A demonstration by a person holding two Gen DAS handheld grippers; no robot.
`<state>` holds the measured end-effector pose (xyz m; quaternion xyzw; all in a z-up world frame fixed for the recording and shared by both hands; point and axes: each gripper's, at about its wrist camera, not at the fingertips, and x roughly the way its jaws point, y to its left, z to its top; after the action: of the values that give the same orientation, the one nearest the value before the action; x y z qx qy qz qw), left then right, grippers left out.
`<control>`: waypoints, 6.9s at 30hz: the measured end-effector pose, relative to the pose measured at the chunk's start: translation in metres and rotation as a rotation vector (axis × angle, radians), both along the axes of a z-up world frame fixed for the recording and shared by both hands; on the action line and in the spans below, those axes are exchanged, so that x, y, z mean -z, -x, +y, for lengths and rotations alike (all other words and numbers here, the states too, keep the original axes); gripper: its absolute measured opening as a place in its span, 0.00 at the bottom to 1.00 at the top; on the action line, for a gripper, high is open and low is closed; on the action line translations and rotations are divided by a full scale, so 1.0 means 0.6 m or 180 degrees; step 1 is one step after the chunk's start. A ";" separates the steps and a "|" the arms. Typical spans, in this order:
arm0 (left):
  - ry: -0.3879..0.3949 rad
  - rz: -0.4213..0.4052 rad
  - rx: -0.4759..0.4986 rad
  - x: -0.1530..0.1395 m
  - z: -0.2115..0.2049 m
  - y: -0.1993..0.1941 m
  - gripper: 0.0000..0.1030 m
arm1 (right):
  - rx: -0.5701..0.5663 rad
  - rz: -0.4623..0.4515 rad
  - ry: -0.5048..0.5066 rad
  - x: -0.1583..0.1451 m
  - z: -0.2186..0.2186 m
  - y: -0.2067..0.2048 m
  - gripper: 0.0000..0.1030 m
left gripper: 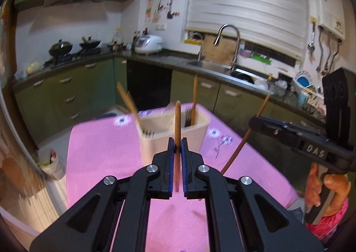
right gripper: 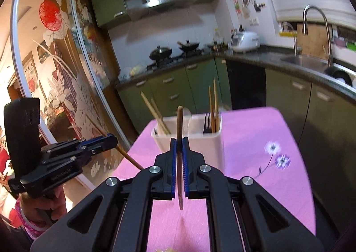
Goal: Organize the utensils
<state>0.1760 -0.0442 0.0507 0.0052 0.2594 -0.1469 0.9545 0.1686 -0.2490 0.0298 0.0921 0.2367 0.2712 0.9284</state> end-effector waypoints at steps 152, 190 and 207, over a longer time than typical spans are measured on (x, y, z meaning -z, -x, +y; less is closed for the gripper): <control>-0.0077 -0.0604 -0.0856 0.048 0.005 0.252 0.93 | 0.0347 -0.0479 0.0446 0.090 -0.019 0.205 0.96; -0.0072 -0.0463 -0.0879 0.054 -0.003 0.237 0.94 | 0.0332 -0.0449 0.0459 0.100 -0.011 0.201 0.96; 0.0114 -0.0320 -0.0691 0.066 0.000 0.228 0.94 | 0.0331 -0.0432 0.0466 0.106 -0.011 0.199 0.96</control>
<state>0.0392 -0.0444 0.0112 -0.0326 0.2076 -0.0469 0.9765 0.0494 -0.2556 -0.0341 0.0176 0.1873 0.2103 0.9594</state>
